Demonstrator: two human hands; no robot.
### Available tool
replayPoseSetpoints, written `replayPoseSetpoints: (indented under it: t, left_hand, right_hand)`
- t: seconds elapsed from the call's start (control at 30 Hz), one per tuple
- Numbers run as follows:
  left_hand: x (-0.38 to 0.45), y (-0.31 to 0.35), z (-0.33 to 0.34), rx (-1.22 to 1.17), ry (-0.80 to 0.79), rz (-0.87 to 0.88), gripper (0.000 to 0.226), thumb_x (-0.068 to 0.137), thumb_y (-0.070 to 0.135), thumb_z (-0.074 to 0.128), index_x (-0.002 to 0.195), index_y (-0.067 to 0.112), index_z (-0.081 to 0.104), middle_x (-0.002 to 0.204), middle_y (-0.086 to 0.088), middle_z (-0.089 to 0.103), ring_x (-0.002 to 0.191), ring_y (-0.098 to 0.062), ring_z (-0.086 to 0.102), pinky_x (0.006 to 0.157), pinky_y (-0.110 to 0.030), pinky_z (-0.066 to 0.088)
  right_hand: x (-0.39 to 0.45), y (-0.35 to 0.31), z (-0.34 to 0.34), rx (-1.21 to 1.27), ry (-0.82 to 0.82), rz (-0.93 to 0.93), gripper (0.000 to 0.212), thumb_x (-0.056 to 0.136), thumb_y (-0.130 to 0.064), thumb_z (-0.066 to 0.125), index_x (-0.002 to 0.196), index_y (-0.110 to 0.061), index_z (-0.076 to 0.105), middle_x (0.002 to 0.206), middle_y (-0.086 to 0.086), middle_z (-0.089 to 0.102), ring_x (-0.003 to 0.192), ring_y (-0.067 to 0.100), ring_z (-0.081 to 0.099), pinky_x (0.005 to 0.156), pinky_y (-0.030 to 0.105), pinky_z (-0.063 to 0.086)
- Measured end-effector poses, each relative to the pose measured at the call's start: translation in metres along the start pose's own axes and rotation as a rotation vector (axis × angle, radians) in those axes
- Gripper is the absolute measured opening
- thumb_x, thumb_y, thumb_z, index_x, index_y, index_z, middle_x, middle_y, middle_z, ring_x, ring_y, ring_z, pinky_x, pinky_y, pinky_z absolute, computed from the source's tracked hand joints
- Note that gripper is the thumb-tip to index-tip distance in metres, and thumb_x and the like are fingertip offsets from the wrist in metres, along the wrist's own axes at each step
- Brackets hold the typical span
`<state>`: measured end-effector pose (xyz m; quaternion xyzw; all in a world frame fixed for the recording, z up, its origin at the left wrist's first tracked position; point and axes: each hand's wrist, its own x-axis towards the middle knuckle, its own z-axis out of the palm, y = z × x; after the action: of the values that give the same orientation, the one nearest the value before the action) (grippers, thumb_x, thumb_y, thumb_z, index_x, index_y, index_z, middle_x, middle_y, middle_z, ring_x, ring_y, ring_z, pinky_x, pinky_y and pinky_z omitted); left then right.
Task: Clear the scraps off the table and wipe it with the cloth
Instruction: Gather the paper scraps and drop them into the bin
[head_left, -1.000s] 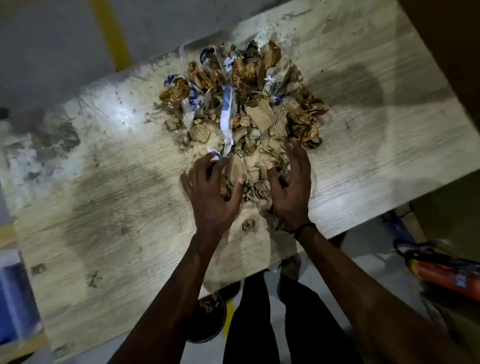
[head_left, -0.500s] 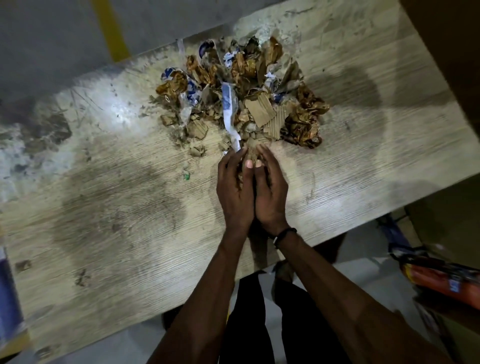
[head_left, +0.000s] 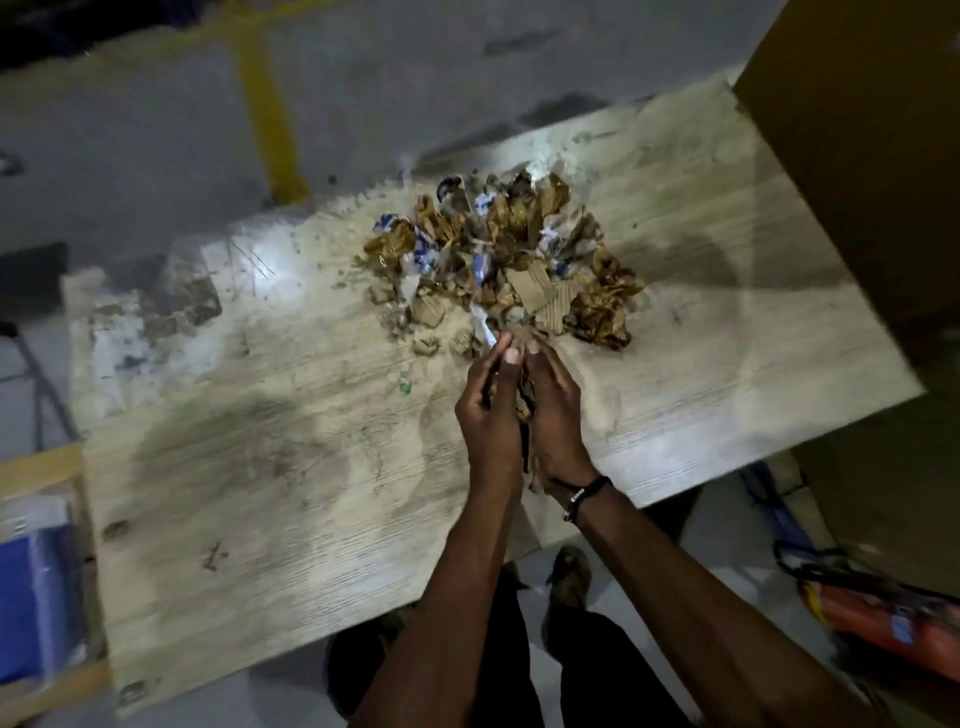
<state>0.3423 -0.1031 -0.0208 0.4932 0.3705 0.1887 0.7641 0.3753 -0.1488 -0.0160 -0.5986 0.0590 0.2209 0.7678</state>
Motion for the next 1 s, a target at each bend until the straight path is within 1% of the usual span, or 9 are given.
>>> replayPoseSetpoints:
  t: [0.13, 0.27, 0.37, 0.47, 0.63, 0.7, 0.77, 0.83, 1.0]
  left_hand:
    - [-0.011, 0.031, 0.003, -0.06, 0.015, 0.017, 0.028, 0.103, 0.029, 0.067, 0.13, 0.026, 0.073, 0.135, 0.009, 0.071, 0.13, -0.01, 0.063, 0.114, -0.048, 0.05]
    - [-0.021, 0.062, 0.011, -0.115, -0.004, 0.04, 0.031, 0.098, 0.036, 0.068, 0.127, 0.028, 0.073, 0.136, 0.007, 0.071, 0.131, -0.012, 0.063, 0.112, -0.044, 0.05]
    - [-0.028, 0.079, 0.017, -0.142, 0.006, 0.054, 0.026, 0.103, 0.026, 0.065, 0.127, 0.024, 0.073, 0.133, 0.007, 0.072, 0.128, -0.008, 0.065, 0.108, -0.034, 0.052]
    - [-0.036, 0.088, 0.021, -0.158, 0.019, 0.037, 0.029, 0.103, 0.027, 0.065, 0.13, 0.022, 0.073, 0.134, 0.006, 0.072, 0.126, -0.008, 0.066, 0.103, -0.031, 0.053]
    - [-0.047, 0.103, 0.031, -0.162, 0.052, 0.054, 0.028, 0.104, 0.027, 0.063, 0.13, 0.02, 0.073, 0.13, 0.006, 0.074, 0.123, -0.007, 0.067, 0.107, -0.034, 0.054]
    - [-0.052, 0.108, 0.037, -0.164, 0.072, 0.081, 0.025, 0.104, 0.028, 0.063, 0.126, 0.023, 0.074, 0.128, 0.006, 0.075, 0.123, -0.008, 0.068, 0.107, -0.034, 0.054]
    - [-0.056, 0.113, 0.042, -0.166, 0.094, 0.104, 0.026, 0.104, 0.029, 0.063, 0.127, 0.023, 0.074, 0.129, 0.006, 0.075, 0.124, -0.01, 0.067, 0.108, -0.037, 0.054]
    - [-0.059, 0.117, 0.046, -0.168, 0.115, 0.125, 0.028, 0.104, 0.03, 0.063, 0.129, 0.021, 0.074, 0.13, 0.005, 0.074, 0.125, -0.011, 0.067, 0.111, -0.041, 0.052]
    - [-0.072, 0.135, 0.051, -0.195, 0.194, 0.202, 0.03, 0.105, 0.03, 0.062, 0.13, 0.018, 0.074, 0.129, 0.003, 0.075, 0.126, -0.011, 0.067, 0.113, -0.042, 0.051]
  right_hand:
    - [-0.012, -0.031, 0.016, -0.029, -0.065, -0.04, 0.035, 0.11, -0.021, 0.05, 0.142, -0.011, 0.062, 0.141, 0.005, 0.066, 0.133, 0.018, 0.061, 0.11, 0.036, 0.052]
    - [-0.024, -0.061, 0.029, -0.014, -0.073, -0.061, 0.035, 0.11, -0.017, 0.05, 0.143, -0.01, 0.06, 0.14, 0.002, 0.066, 0.13, 0.013, 0.063, 0.101, 0.025, 0.054]
    - [-0.033, -0.077, 0.034, 0.001, -0.083, -0.058, 0.035, 0.109, -0.016, 0.051, 0.142, -0.009, 0.061, 0.137, -0.001, 0.068, 0.124, 0.009, 0.066, 0.096, 0.021, 0.055]
    - [-0.038, -0.086, 0.032, -0.031, -0.092, -0.076, 0.036, 0.109, -0.016, 0.053, 0.143, -0.008, 0.06, 0.139, 0.001, 0.067, 0.125, 0.007, 0.065, 0.094, 0.019, 0.055]
    - [-0.041, -0.1, 0.03, -0.017, -0.144, -0.059, 0.035, 0.108, -0.019, 0.056, 0.142, -0.014, 0.063, 0.138, -0.002, 0.069, 0.128, 0.011, 0.064, 0.1, 0.026, 0.056]
    - [-0.043, -0.109, 0.029, -0.032, -0.176, -0.068, 0.033, 0.108, -0.02, 0.055, 0.14, -0.017, 0.064, 0.135, -0.004, 0.07, 0.125, 0.009, 0.065, 0.098, 0.025, 0.056]
    - [-0.043, -0.118, 0.029, -0.039, -0.203, -0.083, 0.034, 0.107, -0.023, 0.057, 0.139, -0.016, 0.065, 0.133, -0.004, 0.071, 0.123, 0.008, 0.067, 0.095, 0.023, 0.057]
    - [-0.043, -0.125, 0.029, -0.031, -0.232, -0.084, 0.04, 0.103, -0.029, 0.059, 0.141, -0.014, 0.064, 0.136, -0.001, 0.07, 0.125, 0.011, 0.066, 0.098, 0.026, 0.057]
    - [-0.049, -0.142, 0.037, -0.028, -0.335, -0.092, 0.035, 0.107, -0.024, 0.057, 0.139, -0.013, 0.065, 0.135, 0.001, 0.071, 0.126, 0.014, 0.066, 0.101, 0.027, 0.056]
